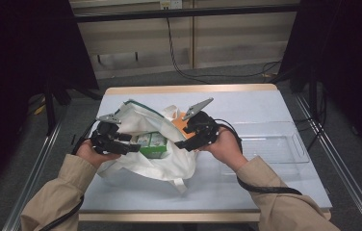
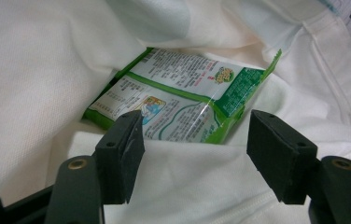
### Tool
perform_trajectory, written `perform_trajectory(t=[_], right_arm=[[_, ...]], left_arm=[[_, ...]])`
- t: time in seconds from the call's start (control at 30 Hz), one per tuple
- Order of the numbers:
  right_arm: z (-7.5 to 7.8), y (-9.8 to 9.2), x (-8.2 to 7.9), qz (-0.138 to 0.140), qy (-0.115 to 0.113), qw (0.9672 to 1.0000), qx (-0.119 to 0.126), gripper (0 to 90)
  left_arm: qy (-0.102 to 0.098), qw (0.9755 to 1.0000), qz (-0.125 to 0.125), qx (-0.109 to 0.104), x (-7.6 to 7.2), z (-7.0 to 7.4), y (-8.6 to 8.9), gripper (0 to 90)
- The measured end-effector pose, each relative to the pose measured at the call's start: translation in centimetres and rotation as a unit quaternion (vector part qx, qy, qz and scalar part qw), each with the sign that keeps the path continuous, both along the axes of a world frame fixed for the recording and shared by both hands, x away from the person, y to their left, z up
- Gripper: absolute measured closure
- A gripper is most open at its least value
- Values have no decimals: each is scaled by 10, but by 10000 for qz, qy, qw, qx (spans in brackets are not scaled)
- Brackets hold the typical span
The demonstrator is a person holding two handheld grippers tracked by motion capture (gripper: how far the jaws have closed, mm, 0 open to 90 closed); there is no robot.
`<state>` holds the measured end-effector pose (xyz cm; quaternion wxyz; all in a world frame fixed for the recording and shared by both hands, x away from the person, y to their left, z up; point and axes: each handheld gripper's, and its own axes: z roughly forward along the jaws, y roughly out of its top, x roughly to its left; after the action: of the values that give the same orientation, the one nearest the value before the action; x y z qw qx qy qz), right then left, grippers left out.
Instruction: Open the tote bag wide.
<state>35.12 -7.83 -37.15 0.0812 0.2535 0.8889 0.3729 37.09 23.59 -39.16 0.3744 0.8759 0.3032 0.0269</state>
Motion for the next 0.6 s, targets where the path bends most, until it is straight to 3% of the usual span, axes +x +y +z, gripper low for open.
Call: perform_trajectory(t=[0.27, 0.37, 0.47, 0.6], right_arm=[[-7, 5, 2, 93, 2, 9999, -65, 384], [-9, 4, 3, 97, 46, 9999, -96, 461], [-8, 4, 4, 76, -74, 9997, -211, 593], [-10, 3, 9, 87, -3, 9998, -201, 729]], left_arm=[[24, 9999, 64, 108, -5, -8, 6, 388], [51, 9999, 52, 109, -6, -9, 7, 405], [65, 9999, 24, 117, -6, -10, 7, 419], [40, 9999, 17, 115, -7, -10, 7, 445]])
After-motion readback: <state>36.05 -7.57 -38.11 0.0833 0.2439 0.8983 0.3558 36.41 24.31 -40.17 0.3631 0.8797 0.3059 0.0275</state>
